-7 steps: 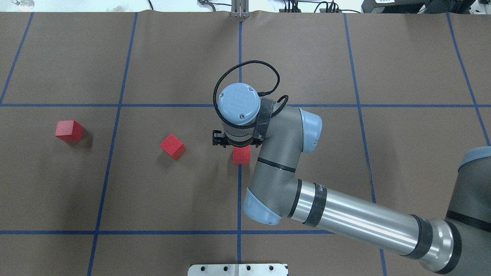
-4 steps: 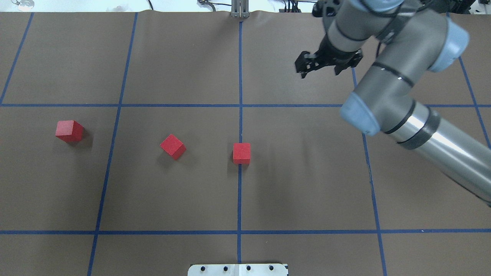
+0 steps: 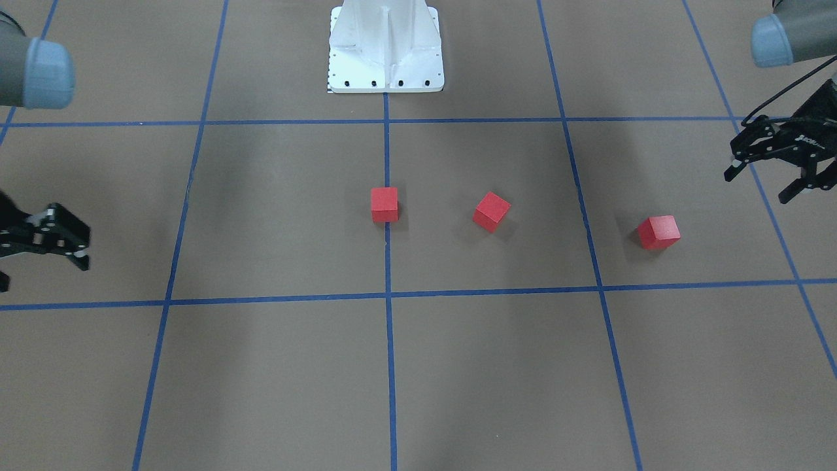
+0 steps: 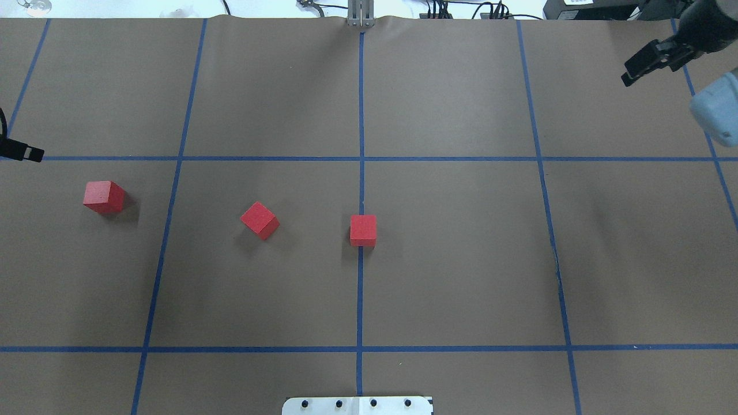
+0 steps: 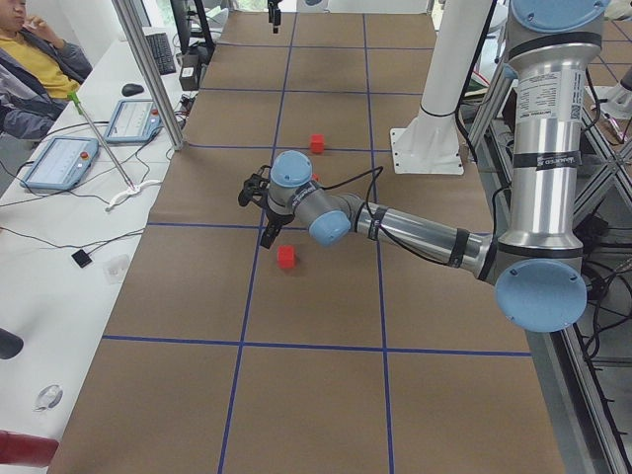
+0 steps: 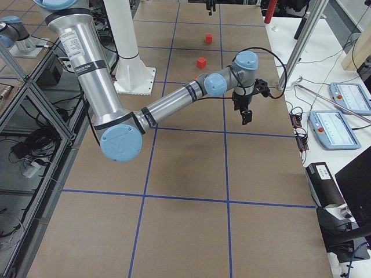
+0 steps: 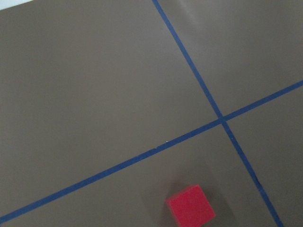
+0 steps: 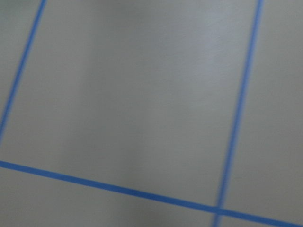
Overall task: Form red blocks into L shape at center
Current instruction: 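Raise the right gripper away while the left arm moves toward the cubes, then lower the left gripper onto the red cube nearest it and grasp it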
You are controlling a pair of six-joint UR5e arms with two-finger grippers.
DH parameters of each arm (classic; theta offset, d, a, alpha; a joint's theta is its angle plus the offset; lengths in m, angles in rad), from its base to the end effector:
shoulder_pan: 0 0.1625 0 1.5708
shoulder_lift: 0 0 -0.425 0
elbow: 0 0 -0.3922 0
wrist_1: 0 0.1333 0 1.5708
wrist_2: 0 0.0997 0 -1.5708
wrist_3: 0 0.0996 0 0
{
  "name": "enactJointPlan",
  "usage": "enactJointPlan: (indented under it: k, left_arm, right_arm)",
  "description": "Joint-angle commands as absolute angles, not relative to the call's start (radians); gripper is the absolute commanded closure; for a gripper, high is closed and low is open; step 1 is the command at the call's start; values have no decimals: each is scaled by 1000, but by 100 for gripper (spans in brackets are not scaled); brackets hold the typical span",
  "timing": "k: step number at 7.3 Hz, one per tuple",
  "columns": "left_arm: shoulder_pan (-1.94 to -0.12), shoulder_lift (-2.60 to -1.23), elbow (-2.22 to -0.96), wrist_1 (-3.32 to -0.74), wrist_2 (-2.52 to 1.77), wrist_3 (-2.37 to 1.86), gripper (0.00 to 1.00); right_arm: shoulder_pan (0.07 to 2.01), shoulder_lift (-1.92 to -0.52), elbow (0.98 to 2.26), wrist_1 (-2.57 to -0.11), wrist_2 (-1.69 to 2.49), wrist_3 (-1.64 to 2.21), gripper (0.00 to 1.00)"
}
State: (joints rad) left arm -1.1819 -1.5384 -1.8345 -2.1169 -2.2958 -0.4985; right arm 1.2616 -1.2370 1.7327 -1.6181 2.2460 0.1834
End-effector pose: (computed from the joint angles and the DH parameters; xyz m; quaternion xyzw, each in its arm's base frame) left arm 0.1241 -0.4802 0.4806 0.1792 0.4485 0.0868 0.8713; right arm -0.1173 -0.6006 0.4043 0.1247 -0.3643 -0.1313 0.9135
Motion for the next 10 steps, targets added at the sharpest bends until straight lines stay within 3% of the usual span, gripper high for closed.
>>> enactJointPlan:
  k: [1,6,10]
  left_arm:
    - [-1103,-1543,-1758,-2123,-2182,-580,0]
    - [-953,-1689,-1632,-2115,-2099,-877,1]
    - [-940,-1675,-1598,-2114,-2089,-867,2]
  right_arm:
    - [1340,-1362,1732,-1606,2267,80,0]
    - [1344,-1442,1724,-1529,2260,69,0]
    - [1344,-1442,1723,-1529,2256,72,0]
